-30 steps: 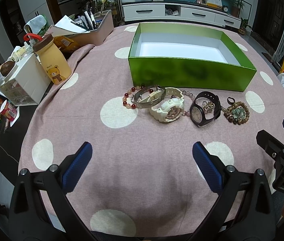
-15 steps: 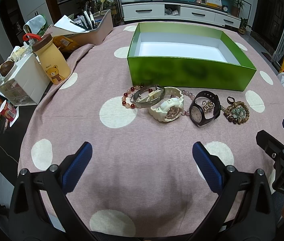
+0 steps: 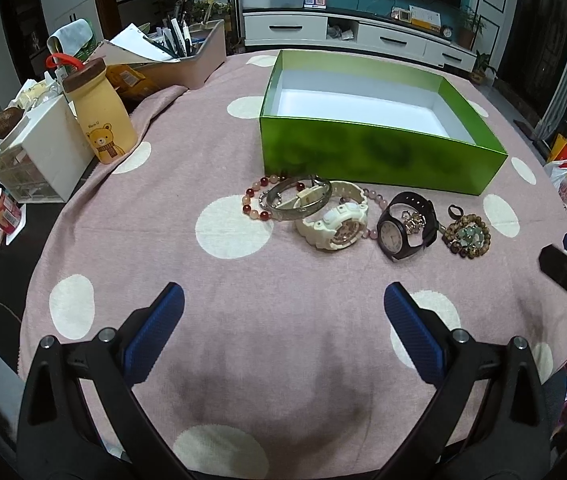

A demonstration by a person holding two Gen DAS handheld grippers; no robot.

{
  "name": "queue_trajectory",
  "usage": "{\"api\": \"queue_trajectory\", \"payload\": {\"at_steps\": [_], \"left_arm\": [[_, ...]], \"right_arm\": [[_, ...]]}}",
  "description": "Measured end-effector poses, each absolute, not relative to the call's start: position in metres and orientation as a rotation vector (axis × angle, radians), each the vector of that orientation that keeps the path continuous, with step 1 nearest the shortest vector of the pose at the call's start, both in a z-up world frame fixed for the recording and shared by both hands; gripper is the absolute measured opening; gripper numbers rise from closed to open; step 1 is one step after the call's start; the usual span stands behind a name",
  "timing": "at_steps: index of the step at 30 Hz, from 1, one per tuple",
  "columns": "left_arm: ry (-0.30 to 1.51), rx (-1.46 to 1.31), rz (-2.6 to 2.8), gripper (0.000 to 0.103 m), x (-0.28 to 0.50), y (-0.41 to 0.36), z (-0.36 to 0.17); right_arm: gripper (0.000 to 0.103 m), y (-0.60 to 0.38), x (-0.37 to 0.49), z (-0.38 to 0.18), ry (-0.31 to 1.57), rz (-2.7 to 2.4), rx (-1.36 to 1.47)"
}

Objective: Organize jewelry
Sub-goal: 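Grasp the black watch with the left tool while the right tool grasps the jade pendant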

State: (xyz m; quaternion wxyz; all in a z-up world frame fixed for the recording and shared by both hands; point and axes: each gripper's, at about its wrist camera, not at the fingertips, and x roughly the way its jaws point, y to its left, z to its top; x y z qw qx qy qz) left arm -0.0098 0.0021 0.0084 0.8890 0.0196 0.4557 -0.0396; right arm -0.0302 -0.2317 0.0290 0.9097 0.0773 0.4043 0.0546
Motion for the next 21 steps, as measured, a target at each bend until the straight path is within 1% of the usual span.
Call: {"api": "queue_trajectory", "payload": {"at_steps": [13, 15, 17, 19, 21], "left_arm": [[0.894, -0.089, -0.134, 0.100, -0.001, 0.019, 0.002], [0.890, -0.101, -0.147, 0.094, 0.002, 0.019, 0.001], [0.894, -0.113, -0.159, 0.088, 0.005, 0.020, -0.001], [0.900, -0.118, -0.167, 0.083, 0.009, 0.019, -0.003], [0.900, -0.108, -0.183, 0.075, 0.011, 0.015, -0.005]], "right_arm": [[0.102, -0.240, -0.025, 0.007, 0.853, 0.173, 0.166], [0.102, -0.239, -0.024, 0.006, 0.852, 0.193, 0.168], [0.099, -0.236, -0.022, 0.005, 0.849, 0.216, 0.169], [0.095, -0.233, -0.020, 0.003, 0.852, 0.233, 0.173], [0.090, -0.231, -0.018, 0.002, 0.854, 0.251, 0.171]]}}
